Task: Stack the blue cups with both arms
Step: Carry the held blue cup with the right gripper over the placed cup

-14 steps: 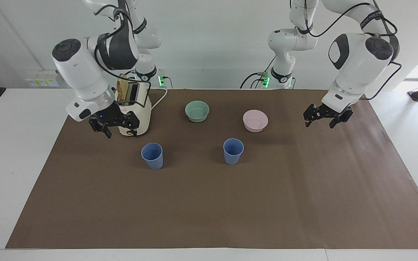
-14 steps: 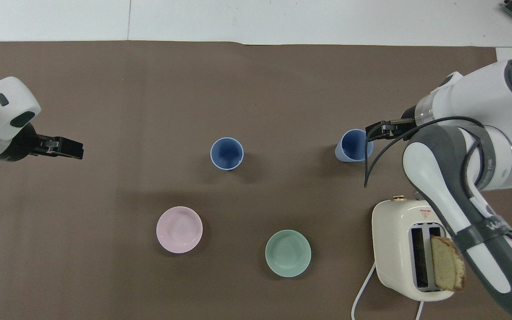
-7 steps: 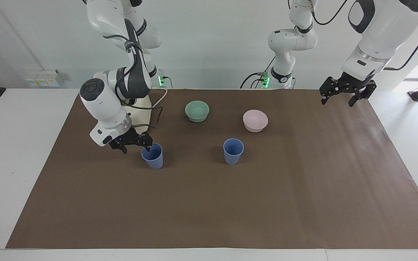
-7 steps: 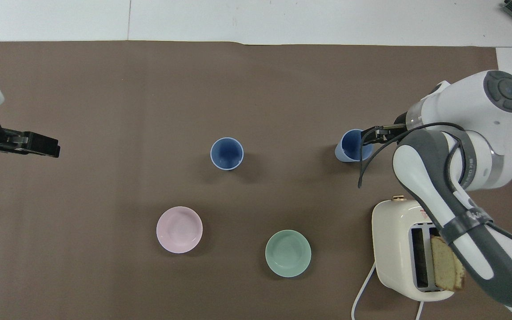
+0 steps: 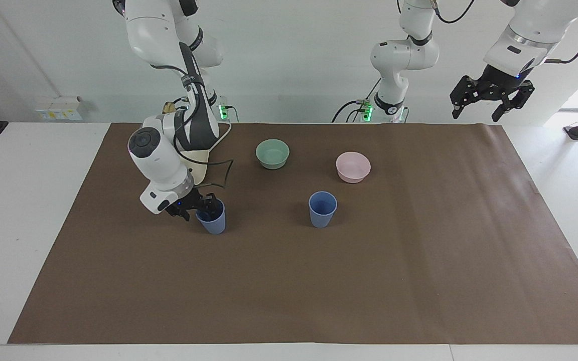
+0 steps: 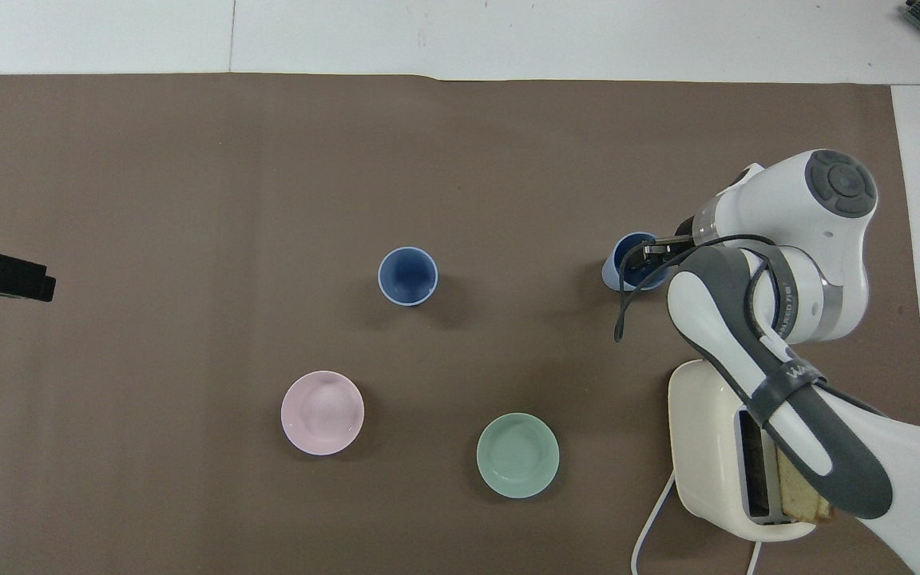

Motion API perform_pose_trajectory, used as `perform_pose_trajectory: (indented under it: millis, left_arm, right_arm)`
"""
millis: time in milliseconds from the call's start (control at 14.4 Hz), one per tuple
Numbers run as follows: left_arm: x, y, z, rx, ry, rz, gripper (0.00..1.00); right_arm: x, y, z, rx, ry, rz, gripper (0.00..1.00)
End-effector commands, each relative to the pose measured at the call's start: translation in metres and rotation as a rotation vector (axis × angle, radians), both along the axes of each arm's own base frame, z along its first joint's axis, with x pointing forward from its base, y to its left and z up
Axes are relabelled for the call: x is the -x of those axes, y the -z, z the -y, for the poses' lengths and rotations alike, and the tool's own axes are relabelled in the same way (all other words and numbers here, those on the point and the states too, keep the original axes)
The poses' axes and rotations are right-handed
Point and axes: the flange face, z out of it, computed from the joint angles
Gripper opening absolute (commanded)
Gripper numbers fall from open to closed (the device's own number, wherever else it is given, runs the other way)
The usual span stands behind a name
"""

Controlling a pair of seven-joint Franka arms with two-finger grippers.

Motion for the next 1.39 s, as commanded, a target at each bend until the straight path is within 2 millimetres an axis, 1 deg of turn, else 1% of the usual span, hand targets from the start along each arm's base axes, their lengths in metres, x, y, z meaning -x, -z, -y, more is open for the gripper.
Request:
perform_pose_trajectory:
  millis: [0,69,139,208,278,347,555,624,694,763,833,902,971,1041,1110,1318]
  left_arm:
    - [0.008,-0.011,0.0,-0.006,0.006,0.021,1.0]
    - [0.01,-0.01,0.009,-0.001,0.025,0.019,1.0]
    - [0.01,-0.011,0.012,-0.001,0.025,0.019,1.0]
    - [0.011,-0.011,0.015,-0.002,0.03,0.016,1.0]
    - [0.011,-0.011,0.012,-0.002,0.025,0.016,1.0]
    - [0.01,-0.011,0.006,-0.001,0.013,0.018,1.0]
    - [0.009,-0.011,0.001,-0.004,0.01,0.021,1.0]
    - [0.008,-0.01,0.001,-0.001,0.013,0.027,1.0]
    - [0.006,-0.012,0.0,0.0,0.011,0.045,1.0]
    - [0.004,-0.012,-0.001,0.001,0.009,0.061,1.0]
    - [0.002,-0.012,-0.005,0.004,0.002,0.064,1.0]
    - [0.002,-0.011,-0.006,0.004,-0.001,0.061,1.0]
    - [0.003,-0.012,-0.007,0.004,-0.002,0.064,1.0]
    - [0.003,-0.012,-0.007,0.004,-0.002,0.064,1.0]
    - [0.003,-0.012,-0.007,0.004,-0.007,0.062,1.0]
    - [0.003,-0.012,-0.006,0.003,-0.007,0.059,1.0]
  right_arm:
    - [0.002,-0.002,-0.001,-0.002,0.0,0.011,0.0]
    - [0.002,-0.003,-0.007,-0.002,-0.008,0.011,0.0]
    - [0.002,-0.004,-0.011,-0.001,-0.013,0.01,0.0]
    - [0.0,-0.007,-0.012,-0.002,-0.014,0.016,0.0]
    - [-0.002,-0.014,-0.012,-0.001,-0.016,0.02,0.0]
    - [-0.005,-0.024,-0.012,-0.002,-0.019,0.01,0.0]
    - [-0.012,-0.072,-0.013,-0.001,-0.032,-0.026,0.0]
    - [-0.012,-0.088,-0.017,-0.004,-0.035,-0.027,0.0]
    - [-0.012,-0.101,-0.031,-0.004,-0.015,-0.024,0.0]
    - [-0.009,-0.114,-0.063,0.001,0.01,-0.025,0.0]
    - [-0.004,-0.125,-0.089,0.019,0.048,-0.024,0.0]
    - [-0.002,-0.138,-0.115,0.033,0.082,-0.006,0.0]
    - [0.002,-0.143,-0.135,0.038,0.115,0.0,0.0]
    - [0.007,-0.141,-0.151,0.04,0.135,-0.005,0.0]
    - [0.011,-0.142,-0.162,0.04,0.144,-0.004,0.0]
    - [0.013,-0.151,-0.186,0.025,0.157,0.011,0.0]
